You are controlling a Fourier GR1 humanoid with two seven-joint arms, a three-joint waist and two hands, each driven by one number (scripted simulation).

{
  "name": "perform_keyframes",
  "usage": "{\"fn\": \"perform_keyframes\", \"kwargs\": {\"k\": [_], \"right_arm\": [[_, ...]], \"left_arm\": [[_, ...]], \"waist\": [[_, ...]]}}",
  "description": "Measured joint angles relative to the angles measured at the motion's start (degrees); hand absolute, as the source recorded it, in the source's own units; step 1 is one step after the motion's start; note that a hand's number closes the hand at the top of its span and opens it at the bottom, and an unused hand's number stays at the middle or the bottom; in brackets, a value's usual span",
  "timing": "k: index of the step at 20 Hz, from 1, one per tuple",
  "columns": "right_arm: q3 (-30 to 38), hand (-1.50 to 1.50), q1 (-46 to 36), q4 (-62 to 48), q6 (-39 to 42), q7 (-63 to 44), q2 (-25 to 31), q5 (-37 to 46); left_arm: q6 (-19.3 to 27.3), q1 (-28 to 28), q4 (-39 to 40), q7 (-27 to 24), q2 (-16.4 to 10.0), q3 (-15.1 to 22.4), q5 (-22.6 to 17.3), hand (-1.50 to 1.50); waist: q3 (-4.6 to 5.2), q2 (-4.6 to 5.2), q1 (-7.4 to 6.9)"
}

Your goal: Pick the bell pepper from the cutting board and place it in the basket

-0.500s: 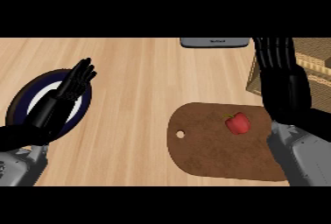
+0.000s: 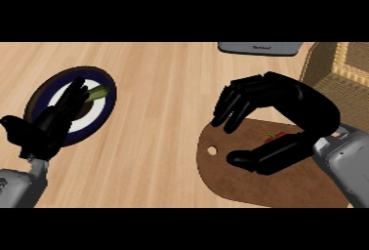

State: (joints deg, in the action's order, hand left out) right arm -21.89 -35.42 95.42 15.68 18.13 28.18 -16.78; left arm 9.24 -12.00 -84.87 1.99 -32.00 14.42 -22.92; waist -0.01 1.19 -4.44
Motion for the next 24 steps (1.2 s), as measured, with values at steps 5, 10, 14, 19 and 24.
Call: {"fn": "perform_keyframes", "kwargs": {"k": [5,10,14,19,24], "right_arm": [[-9.98,-1.5,5.41,3.8,3.81,13.02,1.66,13.84],[-13.18,-1.5,10.88,11.54,2.76,10.11,3.47,21.92],[-11.52,-1.5,8.28,17.21,5.86,-0.63,8.18,24.18],[-6.01,-1.5,0.97,20.96,7.74,-12.04,14.87,31.01],[-0.79,-1.5,-7.65,21.94,15.52,-25.05,17.92,28.4]], "left_arm": [[1.64,0.6,4.27,3.02,0.02,-2.26,-1.06,0.0],[2.04,0.56,6.23,4.42,0.52,-4.0,-0.58,0.0],[2.42,0.43,6.73,5.36,0.43,-4.7,-0.36,0.0],[2.45,1.05,7.14,5.27,0.77,-4.83,-0.16,0.0],[2.13,0.45,7.15,5.77,1.15,-4.88,0.34,0.0]], "waist": [[-0.09,-0.59,2.81],[-0.01,-1.17,4.46],[0.1,-1.59,5.17],[0.22,-1.99,5.54],[0.22,-1.77,5.06]]}}
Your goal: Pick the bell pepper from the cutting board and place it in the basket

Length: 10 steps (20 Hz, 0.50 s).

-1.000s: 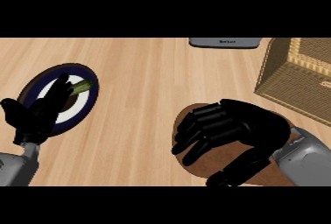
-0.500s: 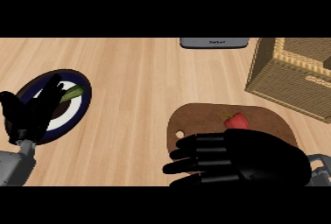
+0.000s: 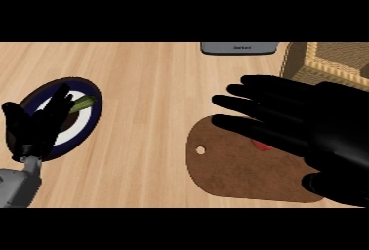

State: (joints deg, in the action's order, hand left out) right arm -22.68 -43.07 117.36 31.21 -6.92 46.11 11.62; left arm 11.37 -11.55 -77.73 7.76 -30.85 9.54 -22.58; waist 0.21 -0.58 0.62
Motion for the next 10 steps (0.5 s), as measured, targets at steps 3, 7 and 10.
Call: {"fn": "perform_keyframes", "kwargs": {"k": [3,7,10], "right_arm": [[1.64,-1.5,-3.95,-1.8,7.54,-3.25,2.6,-4.33],[3.17,-1.5,-7.68,-5.84,16.6,-4.4,4.71,-9.38],[6.36,-1.5,-7.34,-8.11,21.31,-2.03,6.34,-11.95]], "left_arm": [[-0.49,0.31,-0.3,-0.21,0.34,-0.02,0.26,0.0],[-1.02,-0.27,0.21,-0.07,0.78,-0.5,0.67,0.0],[-1.42,-0.6,0.22,0.19,0.89,-1.33,1.02,0.0]], "waist": [[-0.01,0.14,-0.39],[-0.06,0.36,-0.64],[-0.13,0.45,-0.6]]}}
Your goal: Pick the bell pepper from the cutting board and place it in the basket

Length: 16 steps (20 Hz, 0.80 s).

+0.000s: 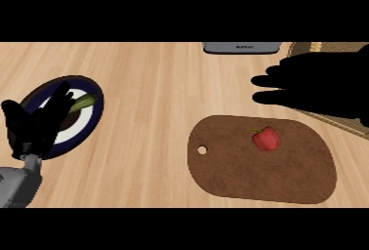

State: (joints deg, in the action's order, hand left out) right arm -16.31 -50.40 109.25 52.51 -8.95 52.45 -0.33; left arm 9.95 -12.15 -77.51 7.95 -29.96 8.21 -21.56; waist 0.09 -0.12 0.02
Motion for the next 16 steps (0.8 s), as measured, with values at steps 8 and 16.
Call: {"fn": "perform_keyframes", "kwargs": {"k": [8,16], "right_arm": [[10.04,-1.5,6.82,-4.35,3.69,10.31,1.36,-1.38],[10.5,-1.5,17.29,-5.63,-2.83,21.95,-3.05,11.85]], "left_arm": [[-1.11,-0.2,0.18,0.58,0.88,-1.49,1.31,0.0],[-1.0,0.45,-1.02,1.21,2.97,-1.87,3.35,0.0]], "waist": [[-0.11,0.14,-0.05],[-0.16,0.28,-0.35]]}}
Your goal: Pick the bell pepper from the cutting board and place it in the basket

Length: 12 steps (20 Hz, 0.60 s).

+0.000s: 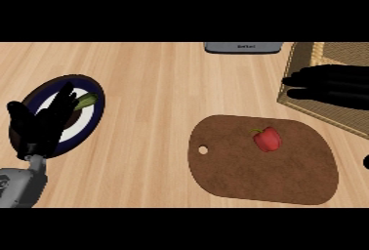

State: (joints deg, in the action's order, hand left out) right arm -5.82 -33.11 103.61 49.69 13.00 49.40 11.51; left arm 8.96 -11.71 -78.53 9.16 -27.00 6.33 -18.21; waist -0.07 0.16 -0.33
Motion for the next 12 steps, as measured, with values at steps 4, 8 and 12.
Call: {"fn": "perform_keyframes", "kwargs": {"k": [4,8,12], "right_arm": [[-2.33,-1.5,5.26,-2.03,-7.12,7.43,-2.01,7.62],[-5.83,-1.5,8.32,-5.6,-13.46,12.42,-6.03,13.25],[-8.41,-1.5,7.85,-11.74,-16.68,15.39,-11.34,15.89]], "left_arm": [[-1.09,0.24,0.56,-0.52,0.19,-0.99,0.31,0.0],[-1.17,0.2,-0.29,0.28,0.88,-1.21,1.2,0.0],[-1.61,-0.93,0.29,1.1,1.31,-1.8,2.08,0.0]], "waist": [[0.0,0.05,-0.07],[0.01,0.01,-0.17],[0.03,0.02,-0.26]]}}
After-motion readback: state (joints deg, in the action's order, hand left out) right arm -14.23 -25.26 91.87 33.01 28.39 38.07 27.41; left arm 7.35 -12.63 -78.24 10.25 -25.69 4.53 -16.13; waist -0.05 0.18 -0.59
